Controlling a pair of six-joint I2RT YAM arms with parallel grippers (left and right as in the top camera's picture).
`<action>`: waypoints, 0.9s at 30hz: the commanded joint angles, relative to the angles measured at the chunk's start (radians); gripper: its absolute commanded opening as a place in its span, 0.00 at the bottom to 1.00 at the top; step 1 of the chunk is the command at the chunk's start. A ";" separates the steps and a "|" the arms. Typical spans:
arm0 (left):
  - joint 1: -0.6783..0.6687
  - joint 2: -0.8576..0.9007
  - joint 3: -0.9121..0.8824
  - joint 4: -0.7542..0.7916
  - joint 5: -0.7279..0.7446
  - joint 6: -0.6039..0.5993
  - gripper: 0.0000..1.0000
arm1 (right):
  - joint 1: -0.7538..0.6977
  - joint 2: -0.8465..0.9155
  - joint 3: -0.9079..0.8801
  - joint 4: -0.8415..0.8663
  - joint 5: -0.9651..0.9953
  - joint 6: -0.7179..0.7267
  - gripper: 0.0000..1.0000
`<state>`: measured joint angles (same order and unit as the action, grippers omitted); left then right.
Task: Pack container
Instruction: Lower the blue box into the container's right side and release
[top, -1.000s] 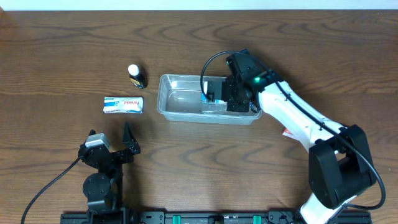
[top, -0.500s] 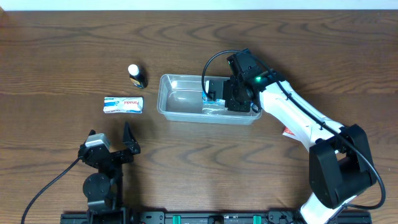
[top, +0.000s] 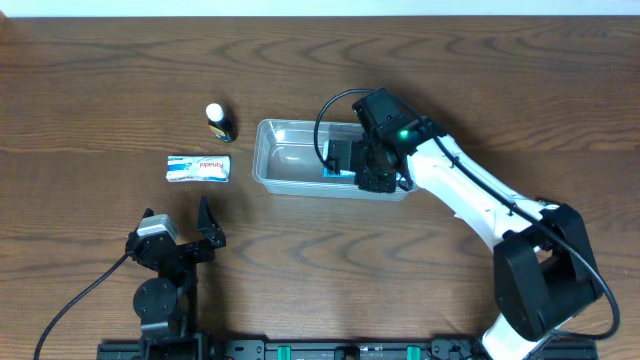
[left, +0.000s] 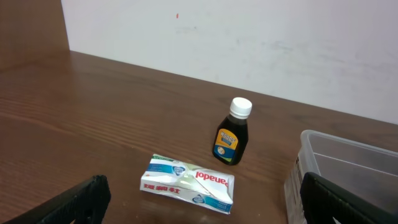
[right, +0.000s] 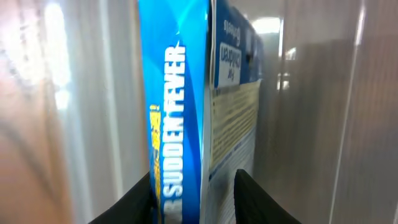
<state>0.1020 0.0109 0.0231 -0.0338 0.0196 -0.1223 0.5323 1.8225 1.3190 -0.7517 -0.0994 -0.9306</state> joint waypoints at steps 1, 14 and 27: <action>0.004 -0.007 -0.019 -0.037 -0.013 0.017 0.98 | 0.006 -0.077 0.002 -0.012 -0.001 0.020 0.36; 0.004 -0.007 -0.019 -0.037 -0.012 0.017 0.98 | 0.005 -0.226 0.002 0.067 -0.002 0.144 0.39; 0.004 -0.007 -0.019 -0.037 -0.013 0.017 0.98 | 0.005 -0.205 0.002 -0.010 -0.022 0.371 0.03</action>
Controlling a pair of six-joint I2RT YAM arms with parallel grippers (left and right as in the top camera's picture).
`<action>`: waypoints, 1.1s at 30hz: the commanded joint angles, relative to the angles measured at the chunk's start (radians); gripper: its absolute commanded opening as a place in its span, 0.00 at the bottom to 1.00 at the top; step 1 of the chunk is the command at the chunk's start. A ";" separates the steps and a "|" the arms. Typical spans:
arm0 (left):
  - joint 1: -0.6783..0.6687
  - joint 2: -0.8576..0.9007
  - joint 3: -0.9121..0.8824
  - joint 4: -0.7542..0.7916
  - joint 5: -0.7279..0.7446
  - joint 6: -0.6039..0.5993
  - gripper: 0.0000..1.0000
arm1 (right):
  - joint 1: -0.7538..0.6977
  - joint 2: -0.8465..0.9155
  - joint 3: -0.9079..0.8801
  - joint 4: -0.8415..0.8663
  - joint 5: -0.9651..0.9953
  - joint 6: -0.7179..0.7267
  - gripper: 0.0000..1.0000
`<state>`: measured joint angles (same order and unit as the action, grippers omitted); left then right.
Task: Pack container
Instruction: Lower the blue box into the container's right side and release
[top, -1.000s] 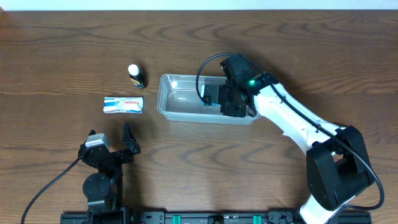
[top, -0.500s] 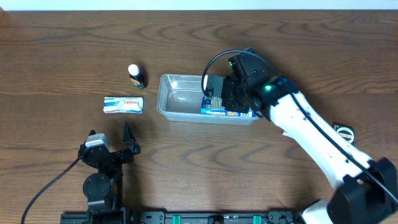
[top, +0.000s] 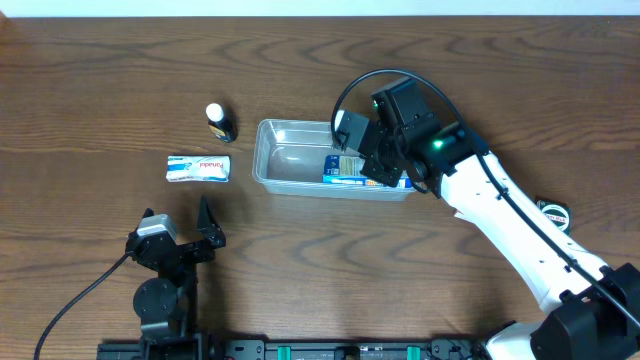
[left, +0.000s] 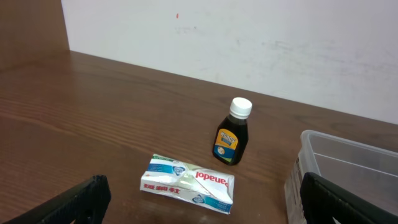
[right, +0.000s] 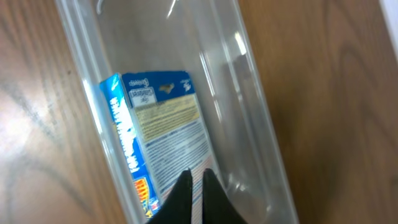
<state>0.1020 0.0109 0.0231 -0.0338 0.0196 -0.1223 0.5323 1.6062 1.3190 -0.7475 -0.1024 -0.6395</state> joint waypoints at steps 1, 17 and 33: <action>0.004 -0.007 -0.019 -0.037 -0.012 0.017 0.98 | 0.005 0.017 0.001 -0.024 -0.024 0.087 0.02; 0.004 -0.007 -0.019 -0.037 -0.013 0.017 0.98 | 0.005 0.151 0.001 -0.065 -0.068 0.086 0.01; 0.004 -0.007 -0.019 -0.037 -0.012 0.017 0.98 | 0.003 0.227 0.010 -0.058 -0.023 0.085 0.01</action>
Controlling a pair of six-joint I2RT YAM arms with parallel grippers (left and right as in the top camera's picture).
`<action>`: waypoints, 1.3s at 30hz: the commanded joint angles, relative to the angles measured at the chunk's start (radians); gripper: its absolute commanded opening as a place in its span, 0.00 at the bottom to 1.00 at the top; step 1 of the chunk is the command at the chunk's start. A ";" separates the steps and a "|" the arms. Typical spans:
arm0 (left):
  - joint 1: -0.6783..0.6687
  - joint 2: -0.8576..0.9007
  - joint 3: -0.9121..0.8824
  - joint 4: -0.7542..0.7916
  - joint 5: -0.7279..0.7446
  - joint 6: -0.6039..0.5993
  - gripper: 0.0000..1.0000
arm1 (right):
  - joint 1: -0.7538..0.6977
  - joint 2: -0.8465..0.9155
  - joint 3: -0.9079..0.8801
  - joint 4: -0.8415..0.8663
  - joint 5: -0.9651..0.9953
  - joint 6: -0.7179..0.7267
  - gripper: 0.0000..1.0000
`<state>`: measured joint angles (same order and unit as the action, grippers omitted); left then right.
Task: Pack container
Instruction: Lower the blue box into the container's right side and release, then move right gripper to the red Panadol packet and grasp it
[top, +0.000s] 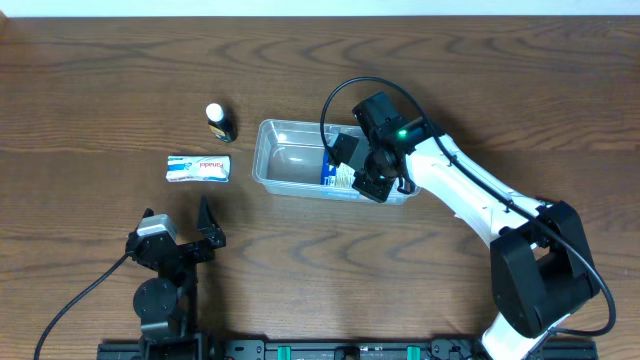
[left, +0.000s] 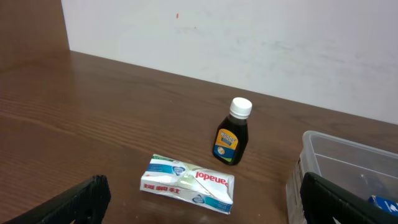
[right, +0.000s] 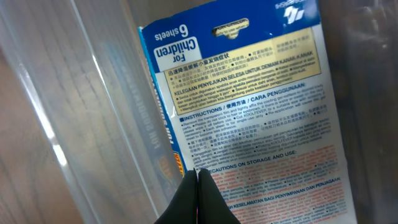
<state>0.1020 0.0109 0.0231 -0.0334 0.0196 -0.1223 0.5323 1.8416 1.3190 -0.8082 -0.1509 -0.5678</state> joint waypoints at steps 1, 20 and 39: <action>0.004 -0.007 -0.019 -0.037 -0.012 0.017 0.98 | 0.003 -0.015 0.015 0.001 0.039 0.014 0.01; 0.004 -0.007 -0.019 -0.037 -0.012 0.017 0.98 | -0.328 -0.272 0.151 -0.198 0.192 0.574 0.99; 0.004 -0.007 -0.019 -0.037 -0.012 0.017 0.98 | -0.586 -0.251 -0.264 -0.099 0.252 1.084 0.95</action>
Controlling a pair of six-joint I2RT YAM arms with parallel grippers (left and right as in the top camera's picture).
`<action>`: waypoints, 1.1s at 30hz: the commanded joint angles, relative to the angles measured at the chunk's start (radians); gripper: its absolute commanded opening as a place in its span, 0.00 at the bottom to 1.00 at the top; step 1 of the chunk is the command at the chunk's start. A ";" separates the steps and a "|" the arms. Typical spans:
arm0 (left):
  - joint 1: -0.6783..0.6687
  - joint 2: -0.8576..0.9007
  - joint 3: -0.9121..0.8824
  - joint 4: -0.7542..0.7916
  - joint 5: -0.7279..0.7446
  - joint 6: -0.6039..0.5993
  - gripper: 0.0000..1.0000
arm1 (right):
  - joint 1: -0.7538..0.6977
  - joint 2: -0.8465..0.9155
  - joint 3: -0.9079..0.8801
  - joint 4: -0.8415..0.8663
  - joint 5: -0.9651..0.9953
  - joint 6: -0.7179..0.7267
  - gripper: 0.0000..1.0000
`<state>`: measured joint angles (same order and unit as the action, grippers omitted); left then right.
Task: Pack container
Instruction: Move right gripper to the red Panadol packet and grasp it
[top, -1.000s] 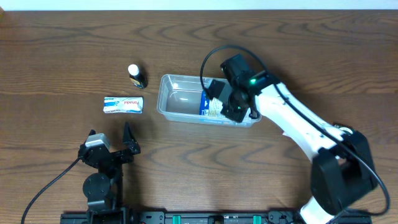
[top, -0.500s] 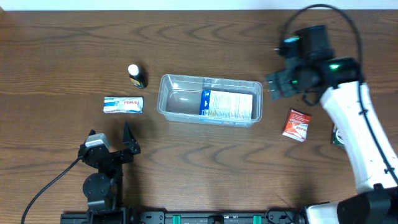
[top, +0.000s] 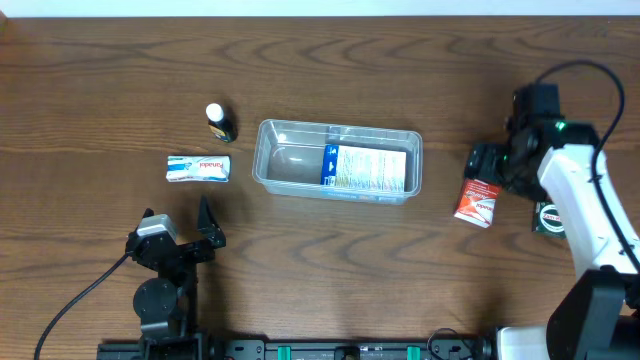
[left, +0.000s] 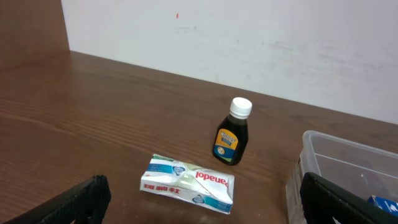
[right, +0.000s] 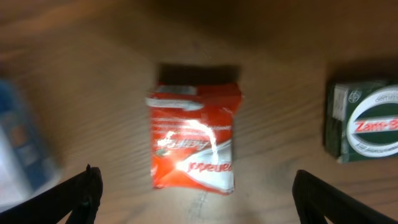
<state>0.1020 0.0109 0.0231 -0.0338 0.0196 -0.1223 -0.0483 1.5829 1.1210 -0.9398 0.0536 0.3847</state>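
The clear plastic container (top: 270, 165) sits mid-table with a blue and white box (top: 366, 168) lying flat in its right half. My right gripper (right: 199, 199) hangs open over a red Panadol pack (right: 194, 145), which lies on the table right of the container (top: 477, 201). A green Zam-Buk tin (right: 364, 123) lies beside the pack. Left of the container lie a white Panadol pack (left: 188, 182) and a small dark bottle with a white cap (left: 232, 132). My left gripper (left: 199, 208) rests open near the front edge, empty.
The container's corner (left: 339, 165) shows at the right of the left wrist view. A white wall (left: 249, 37) rises behind the table's far edge. Bare wood lies between the container and the red pack.
My right gripper has left the container, where its fingers were shut against the blue box, and now stands open over the red pack to the right. The box stays flat in the container.
My right gripper held the blue box on edge inside the container. Then it was above the container, shut, with the box lying inside. Then it was down at the box again. Now it is open over the red pack. The left arm stayed still.
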 joint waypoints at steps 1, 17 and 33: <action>0.004 -0.007 -0.019 -0.037 -0.013 0.017 0.98 | -0.006 0.008 -0.089 0.055 0.048 0.140 0.94; 0.004 -0.007 -0.019 -0.037 -0.013 0.017 0.98 | -0.005 0.008 -0.285 0.402 0.048 0.217 0.86; 0.004 -0.007 -0.019 -0.037 -0.013 0.017 0.98 | -0.003 0.008 -0.323 0.455 0.048 0.221 0.75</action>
<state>0.1020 0.0109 0.0231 -0.0334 0.0196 -0.1223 -0.0494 1.5902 0.8154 -0.4877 0.0837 0.5972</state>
